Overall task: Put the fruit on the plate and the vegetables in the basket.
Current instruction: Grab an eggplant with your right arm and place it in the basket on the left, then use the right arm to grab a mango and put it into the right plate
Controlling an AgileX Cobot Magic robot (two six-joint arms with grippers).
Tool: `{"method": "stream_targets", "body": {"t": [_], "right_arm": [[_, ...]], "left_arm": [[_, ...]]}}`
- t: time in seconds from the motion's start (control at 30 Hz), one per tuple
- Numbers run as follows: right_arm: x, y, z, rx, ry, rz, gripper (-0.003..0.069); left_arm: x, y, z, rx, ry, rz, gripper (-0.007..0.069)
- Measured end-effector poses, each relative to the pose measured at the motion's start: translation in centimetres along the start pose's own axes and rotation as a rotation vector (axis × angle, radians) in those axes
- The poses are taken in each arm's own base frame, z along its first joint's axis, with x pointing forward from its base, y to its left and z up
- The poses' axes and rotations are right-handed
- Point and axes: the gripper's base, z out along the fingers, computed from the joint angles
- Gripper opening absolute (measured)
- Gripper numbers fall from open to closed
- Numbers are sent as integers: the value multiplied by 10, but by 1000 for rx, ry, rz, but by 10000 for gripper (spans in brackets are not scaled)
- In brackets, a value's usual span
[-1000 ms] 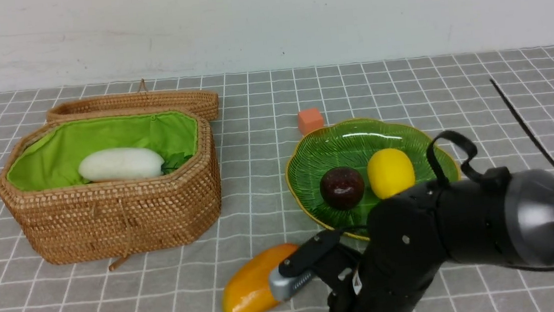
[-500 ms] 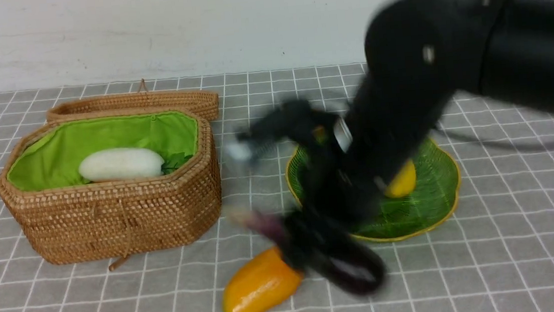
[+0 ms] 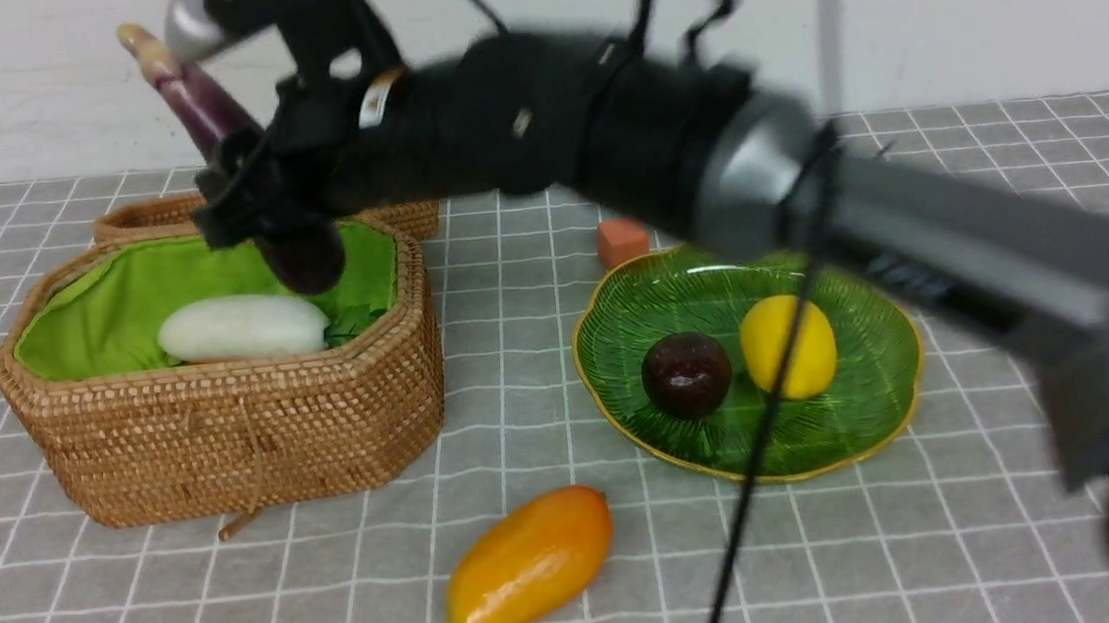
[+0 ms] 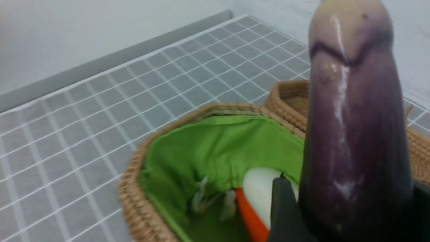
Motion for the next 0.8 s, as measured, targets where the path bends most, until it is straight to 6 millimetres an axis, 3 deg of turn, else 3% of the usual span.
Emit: {"method": "stream_targets", "body": {"t": [0.13, 0.3, 0.4, 0.53, 0.63, 0.73, 0.8], "right_arm": [[21, -5, 17, 22, 10, 9, 385], [26, -6, 15, -1, 93, -29, 636], [21, -3, 4, -30, 164, -64, 671], [-4, 5, -37, -84, 324, -159, 650], [-30, 8, -88, -104, 470, -325, 601], [-39, 11, -118, -152, 565, -419, 581], [-33, 16, -134, -254, 639, -526, 577]], "left_arm": [[0, 0, 0, 0, 0, 0, 155], [0, 0, 0, 0, 0, 0, 160], [0, 0, 0, 0, 0, 0, 161], [0, 0, 0, 0, 0, 0, 163], [0, 0, 0, 0, 0, 0, 165], [0, 0, 0, 0, 0, 0, 167], [0, 0, 0, 0, 0, 0, 170]]}}
